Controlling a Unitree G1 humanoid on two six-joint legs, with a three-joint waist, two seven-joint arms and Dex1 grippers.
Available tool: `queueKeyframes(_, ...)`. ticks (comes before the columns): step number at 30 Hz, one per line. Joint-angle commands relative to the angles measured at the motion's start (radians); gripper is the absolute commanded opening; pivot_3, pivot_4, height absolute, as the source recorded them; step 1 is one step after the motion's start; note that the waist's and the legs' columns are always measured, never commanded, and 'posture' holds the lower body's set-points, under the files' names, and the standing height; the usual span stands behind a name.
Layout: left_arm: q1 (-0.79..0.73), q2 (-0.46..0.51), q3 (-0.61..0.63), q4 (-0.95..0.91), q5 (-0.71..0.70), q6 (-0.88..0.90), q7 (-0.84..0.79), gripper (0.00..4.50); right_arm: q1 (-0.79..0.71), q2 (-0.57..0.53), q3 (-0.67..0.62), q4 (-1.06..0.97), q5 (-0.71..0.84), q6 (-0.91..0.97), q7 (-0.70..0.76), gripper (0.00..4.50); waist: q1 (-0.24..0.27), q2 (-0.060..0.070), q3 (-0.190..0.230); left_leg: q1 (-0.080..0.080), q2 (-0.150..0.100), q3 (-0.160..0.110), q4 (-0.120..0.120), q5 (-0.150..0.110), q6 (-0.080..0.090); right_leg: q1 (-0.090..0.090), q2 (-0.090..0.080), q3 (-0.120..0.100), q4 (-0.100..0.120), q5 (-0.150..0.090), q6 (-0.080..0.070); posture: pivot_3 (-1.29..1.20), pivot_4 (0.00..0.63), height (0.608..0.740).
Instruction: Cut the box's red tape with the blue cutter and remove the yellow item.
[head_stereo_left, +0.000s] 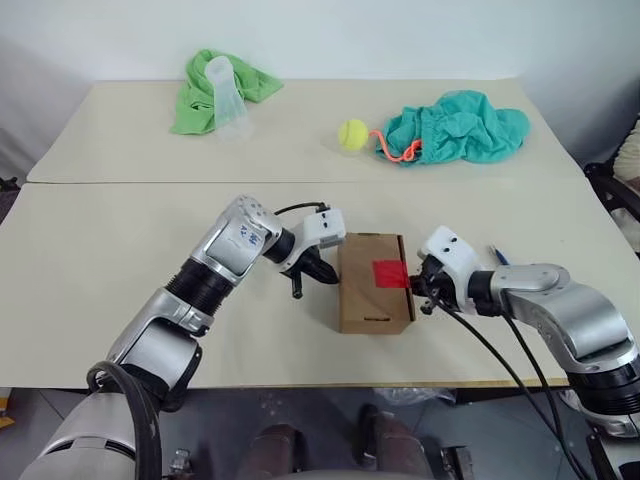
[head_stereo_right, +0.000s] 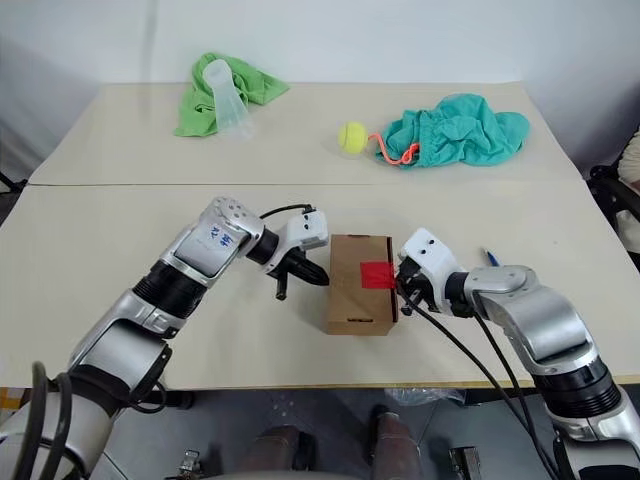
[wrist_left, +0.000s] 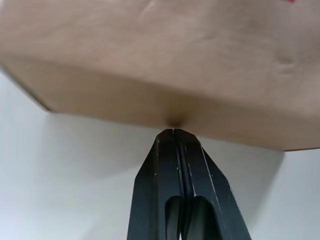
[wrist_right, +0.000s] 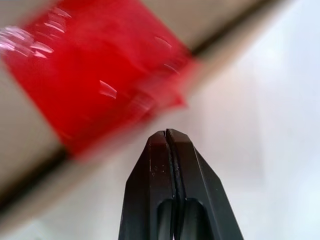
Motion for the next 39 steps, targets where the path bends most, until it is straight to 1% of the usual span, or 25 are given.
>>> queueKeyframes(1,-0.051,0.027,0.071,0.013,-0.026,-0.019,-0.007,0.0,0.004,-0.036,-0.114,-0.052,0.005,0.041,-0.035,0.19,0.0,0.0,0.0,0.0,0.0,0.0,0.0,0.0,0.0,0.0,0.0,0.0,0.0,0.0,0.0,0.0,0.15,0.74)
queueKeyframes(3,-0.079,0.032,0.104,0.049,-0.04,-0.035,-0.011,0.0,0.012,-0.058,-0.162,-0.083,0.032,0.09,-0.031,0.57,0.003,0.0,0.0,0.0,0.0,0.0,0.0,0.0,0.0,0.0,0.0,0.0,0.0,0.0,0.0,0.0,0.15,0.74)
queueKeyframes(5,-0.11,0.03,0.135,0.074,-0.06,-0.049,-0.018,0.0,0.008,-0.067,-0.207,-0.116,0.057,0.145,-0.036,1.23,0.003,0.0,0.0,0.0,0.0,0.0,0.0,0.0,0.0,0.0,0.0,-0.001,0.0,0.0,0.0,0.0,0.15,0.74)
queueKeyframes(8,-0.144,0.018,0.162,0.099,-0.086,-0.048,-0.026,0.0,-0.011,-0.053,-0.25,-0.147,0.084,0.211,-0.059,2.26,0.002,0.0,0.0,-0.001,0.0,0.0,0.0,0.0,0.0,0.0,0.0,0.0,0.0,0.0,0.0,0.0,0.15,0.74)
queueKeyframes(9,-0.155,0.007,0.171,0.104,-0.096,-0.052,-0.029,0.0,-0.022,-0.043,-0.264,-0.155,0.092,0.235,-0.071,2.58,0.002,0.0,0.0,-0.001,0.0,0.0,0.0,0.0,0.0,0.0,0.0,0.0,0.0,0.0,0.0,0.0,0.15,0.74)
queueKeyframes(11,-0.172,-0.029,0.186,0.11,-0.121,-0.052,-0.029,0.0,-0.051,-0.004,-0.293,-0.169,0.114,0.291,-0.098,3.37,0.001,0.0,0.0,0.0,0.0,0.0,0.0,0.0,0.0,0.0,0.0,0.0,0.0,0.0,0.0,0.0,0.15,0.74)
queueKeyframes(12,-0.174,-0.055,0.184,0.112,-0.126,-0.054,-0.027,0.0,-0.07,0.024,-0.306,-0.175,0.123,0.318,-0.115,3.66,0.002,0.0,0.0,0.0,0.0,0.0,0.0,0.0,0.0,0.0,0.0,0.0,0.0,0.0,0.0,0.0,0.15,0.74)
queueKeyframes(14,-0.169,-0.087,0.17,0.117,-0.121,-0.066,-0.026,0.0,-0.096,0.068,-0.321,-0.184,0.133,0.358,-0.143,4.41,0.002,0.0,0.0,0.0,0.0,0.0,0.0,0.0,0.001,0.0,0.0,0.0,0.001,0.0,0.0,0.0,0.15,0.74)
queueKeyframes(15,-0.163,-0.1,0.158,0.118,-0.114,-0.077,-0.026,0.0,-0.104,0.086,-0.325,-0.188,0.134,0.373,-0.157,4.48,0.002,0.0,0.0,0.0,0.0,0.0,0.0,0.0,0.001,0.0,0.0,0.0,0.001,0.0,0.0,0.0,0.15,0.74)
queueKeyframes(19,-0.142,-0.164,0.126,0.13,-0.113,-0.083,-0.019,0.0,-0.129,0.168,-0.343,-0.208,0.15,0.431,-0.205,4.48,0.0,0.0,0.0,0.0,-0.001,0.0,0.0,0.0,0.001,0.0,0.0,0.0,0.001,0.0,0.0,0.0,0.15,0.74)
queueKeyframes(21,-0.122,-0.185,0.096,0.135,-0.098,-0.098,-0.02,0.0,-0.117,0.203,-0.336,-0.223,0.168,0.487,-0.212,4.48,0.001,0.0,0.0,0.0,-0.001,0.0,0.0,0.0,0.001,0.0,-0.001,0.0,0.001,0.0,0.0,0.0,0.15,0.74)
queueKeyframes(26,-0.098,-0.182,0.039,0.142,-0.054,-0.132,-0.024,0.0,-0.084,0.233,-0.33,-0.261,0.185,0.525,-0.223,4.48,0.0,0.0,0.0,0.0,-0.005,0.0,0.0,0.0,0.001,0.0,-0.001,0.001,0.001,0.0,0.0,0.0,0.15,0.74)
queueKeyframes(34,-0.079,-0.164,0.009,0.138,-0.031,-0.148,-0.037,0.0,0.0,0.187,-0.303,-0.284,0.198,0.519,-0.221,4.48,0.0,0.0,-0.001,0.002,-0.005,0.0,0.0,0.0,0.001,0.0,-0.002,0.002,0.003,0.0,0.0,0.0,0.15,0.74)
queueKeyframes(39,-0.061,-0.145,-0.003,0.115,-0.03,-0.14,-0.048,0.0,0.046,0.154,-0.316,-0.289,0.206,0.504,-0.215,4.48,0.0,-0.001,-0.002,0.003,-0.003,0.0,0.0,0.0,0.002,0.0,-0.003,0.003,0.003,0.0,0.0,0.0,0.15,0.74)
